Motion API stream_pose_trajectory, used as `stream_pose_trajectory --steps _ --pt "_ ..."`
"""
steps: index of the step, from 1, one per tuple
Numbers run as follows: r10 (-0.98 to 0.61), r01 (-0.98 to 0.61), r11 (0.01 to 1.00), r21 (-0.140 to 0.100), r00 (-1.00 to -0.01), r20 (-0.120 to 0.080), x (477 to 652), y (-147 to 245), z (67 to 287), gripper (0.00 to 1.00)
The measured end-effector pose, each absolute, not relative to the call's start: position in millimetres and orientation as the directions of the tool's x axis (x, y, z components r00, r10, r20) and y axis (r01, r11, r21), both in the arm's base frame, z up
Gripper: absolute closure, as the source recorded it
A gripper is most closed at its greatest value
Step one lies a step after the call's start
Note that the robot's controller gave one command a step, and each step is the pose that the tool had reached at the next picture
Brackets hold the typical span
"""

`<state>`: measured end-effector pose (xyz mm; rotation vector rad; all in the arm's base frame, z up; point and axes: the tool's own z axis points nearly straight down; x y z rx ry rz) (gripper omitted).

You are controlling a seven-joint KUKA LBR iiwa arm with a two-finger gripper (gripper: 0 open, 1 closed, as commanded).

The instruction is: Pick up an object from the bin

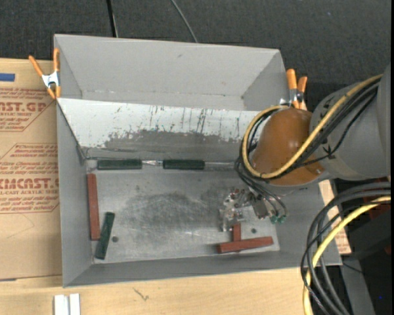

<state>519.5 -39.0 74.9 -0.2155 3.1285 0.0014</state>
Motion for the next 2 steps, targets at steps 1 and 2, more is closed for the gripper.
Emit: stream_pose_trajectory --steps 1,2 --pt "-0.137 -0.137 0.991 0.000 -0.991 -0.005 518.3 -39.1 72.4 0.00" --pt "-0.137 -0.137 0.991 0.000 -0.991 -0.005 518.3 -39.1 72.4 0.00"
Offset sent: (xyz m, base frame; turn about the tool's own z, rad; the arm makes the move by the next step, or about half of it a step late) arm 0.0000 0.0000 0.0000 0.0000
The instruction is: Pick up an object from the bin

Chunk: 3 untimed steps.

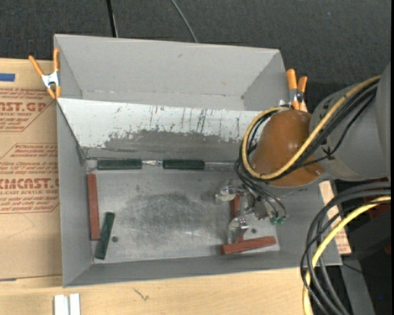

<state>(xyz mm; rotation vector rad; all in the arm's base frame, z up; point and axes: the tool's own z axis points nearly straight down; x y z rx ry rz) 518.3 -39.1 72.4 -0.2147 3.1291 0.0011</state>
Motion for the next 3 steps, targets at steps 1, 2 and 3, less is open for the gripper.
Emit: stream_pose_trajectory --steps 1,2,3 --pt "-0.101 -0.101 0.995 0.001 -0.995 -0.002 493.7 -19.7 102.2 0.00" --pt "-0.257 -0.257 0.966 0.001 -0.966 -0.008 489.7 -57.8 114.2 0.00" --pt "-0.357 -0.357 0.934 -0.004 -0.934 -0.010 574.0 -67.2 75.9 1.00"
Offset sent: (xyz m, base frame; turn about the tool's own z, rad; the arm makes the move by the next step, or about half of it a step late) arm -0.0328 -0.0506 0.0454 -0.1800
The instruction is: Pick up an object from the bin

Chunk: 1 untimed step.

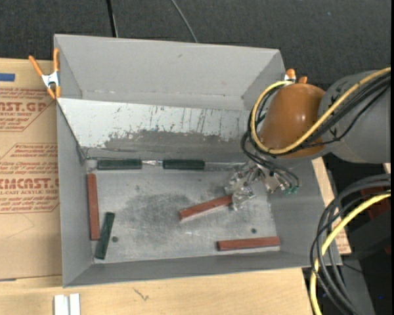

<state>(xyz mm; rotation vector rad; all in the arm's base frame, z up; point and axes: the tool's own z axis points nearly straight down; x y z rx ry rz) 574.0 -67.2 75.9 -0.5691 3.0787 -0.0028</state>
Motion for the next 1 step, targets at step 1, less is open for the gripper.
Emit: stream_pose_trajectory --steps 1 --pt "-0.357 -0.357 0.934 -0.003 -0.934 -0.010 574.0 -67.3 75.9 1.00"
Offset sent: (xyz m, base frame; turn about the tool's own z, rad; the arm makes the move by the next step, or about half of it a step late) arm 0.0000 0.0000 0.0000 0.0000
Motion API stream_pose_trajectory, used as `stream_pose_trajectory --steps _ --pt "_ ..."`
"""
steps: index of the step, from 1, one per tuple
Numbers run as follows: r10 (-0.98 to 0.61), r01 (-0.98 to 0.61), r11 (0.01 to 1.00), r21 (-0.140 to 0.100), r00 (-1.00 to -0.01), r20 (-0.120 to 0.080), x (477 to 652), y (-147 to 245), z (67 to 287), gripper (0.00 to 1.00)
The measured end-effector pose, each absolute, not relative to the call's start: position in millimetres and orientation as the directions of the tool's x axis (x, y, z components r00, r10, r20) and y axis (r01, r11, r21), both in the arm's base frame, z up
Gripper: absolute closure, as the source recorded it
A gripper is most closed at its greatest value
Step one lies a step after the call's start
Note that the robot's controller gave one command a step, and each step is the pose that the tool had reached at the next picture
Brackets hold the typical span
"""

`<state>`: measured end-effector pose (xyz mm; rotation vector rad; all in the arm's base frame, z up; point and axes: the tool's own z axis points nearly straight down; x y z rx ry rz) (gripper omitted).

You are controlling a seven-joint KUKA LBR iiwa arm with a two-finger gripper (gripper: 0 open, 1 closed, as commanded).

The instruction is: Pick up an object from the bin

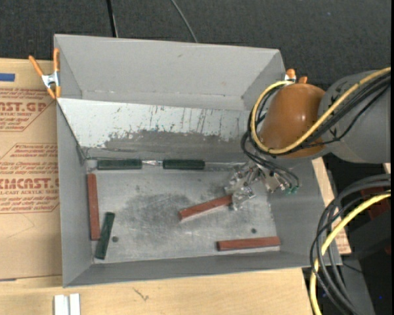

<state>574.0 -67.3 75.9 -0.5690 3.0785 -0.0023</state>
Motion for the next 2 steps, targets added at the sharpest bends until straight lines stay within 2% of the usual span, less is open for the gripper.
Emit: stream_pose_trajectory --steps 1,2 --pt "-0.357 -0.357 0.934 -0.003 -0.934 -0.011 574.0 -67.3 75.9 1.00" --pt "-0.357 -0.357 0.934 -0.005 -0.934 -0.010 592.3 -75.2 252.4 1.00"
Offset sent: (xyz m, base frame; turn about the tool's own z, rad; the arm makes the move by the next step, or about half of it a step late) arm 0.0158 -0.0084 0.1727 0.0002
